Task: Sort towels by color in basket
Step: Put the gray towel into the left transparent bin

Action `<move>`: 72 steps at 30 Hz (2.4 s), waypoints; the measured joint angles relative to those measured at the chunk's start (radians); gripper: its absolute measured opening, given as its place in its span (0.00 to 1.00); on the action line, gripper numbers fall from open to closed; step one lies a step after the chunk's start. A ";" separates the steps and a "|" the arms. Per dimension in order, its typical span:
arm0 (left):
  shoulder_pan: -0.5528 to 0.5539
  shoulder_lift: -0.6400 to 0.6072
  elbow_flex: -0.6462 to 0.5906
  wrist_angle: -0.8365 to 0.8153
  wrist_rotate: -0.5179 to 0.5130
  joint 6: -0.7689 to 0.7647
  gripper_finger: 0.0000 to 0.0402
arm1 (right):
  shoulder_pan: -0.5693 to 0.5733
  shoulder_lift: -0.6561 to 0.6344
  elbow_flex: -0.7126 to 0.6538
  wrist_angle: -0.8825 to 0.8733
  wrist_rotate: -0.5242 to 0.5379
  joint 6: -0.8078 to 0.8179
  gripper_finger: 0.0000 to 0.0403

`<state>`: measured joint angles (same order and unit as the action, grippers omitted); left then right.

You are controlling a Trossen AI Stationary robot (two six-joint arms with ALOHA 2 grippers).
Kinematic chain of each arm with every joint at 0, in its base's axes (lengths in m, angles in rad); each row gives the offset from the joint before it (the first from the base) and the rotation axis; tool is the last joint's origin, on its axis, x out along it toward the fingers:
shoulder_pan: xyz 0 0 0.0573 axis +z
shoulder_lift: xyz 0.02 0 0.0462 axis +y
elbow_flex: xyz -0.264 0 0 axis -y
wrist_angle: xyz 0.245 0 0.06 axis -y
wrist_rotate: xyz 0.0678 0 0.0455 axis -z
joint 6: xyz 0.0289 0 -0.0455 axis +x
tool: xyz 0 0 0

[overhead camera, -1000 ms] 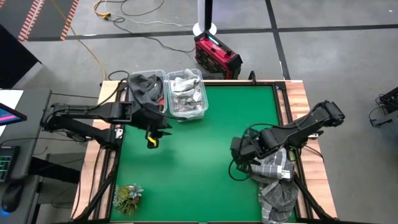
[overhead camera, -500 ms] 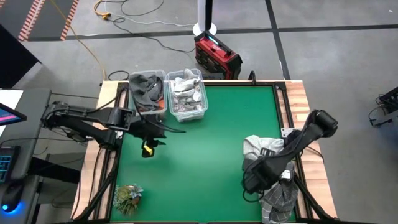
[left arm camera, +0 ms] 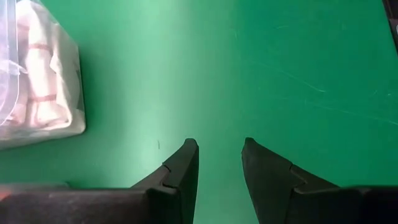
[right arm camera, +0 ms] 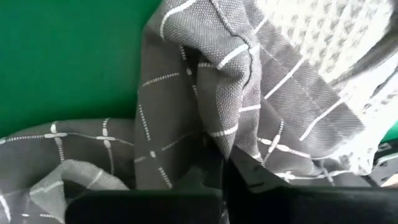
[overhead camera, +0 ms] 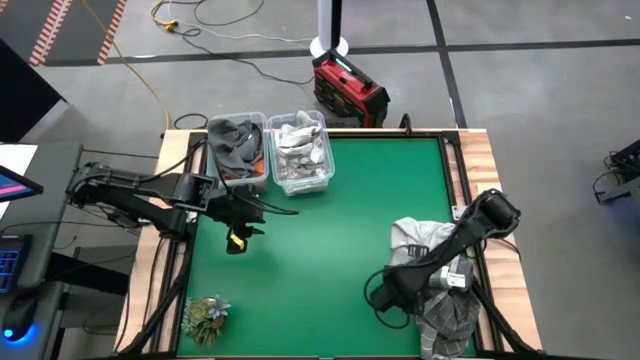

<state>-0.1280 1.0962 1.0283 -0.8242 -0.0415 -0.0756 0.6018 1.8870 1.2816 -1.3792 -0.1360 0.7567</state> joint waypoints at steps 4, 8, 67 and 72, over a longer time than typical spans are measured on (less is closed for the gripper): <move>0.000 -0.004 0.000 0.001 -0.044 0.021 0.28 | -0.032 -0.038 0.000 -0.005 0.079 -0.036 0.06; 0.000 -0.024 0.000 0.019 -0.174 0.066 0.28 | -0.066 -0.149 0.013 0.006 0.294 -0.042 0.04; 0.127 0.380 0.001 1.355 0.330 0.228 0.62 | -0.327 -0.409 0.191 1.518 0.735 -1.420 0.07; 0.123 0.380 0.001 1.361 0.384 0.229 0.36 | -0.352 -0.409 0.193 1.508 0.746 -1.417 0.09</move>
<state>-0.0053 1.4761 1.0294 0.5364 0.3429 0.1530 0.2499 1.4780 1.4750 0.1286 0.6100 -0.6606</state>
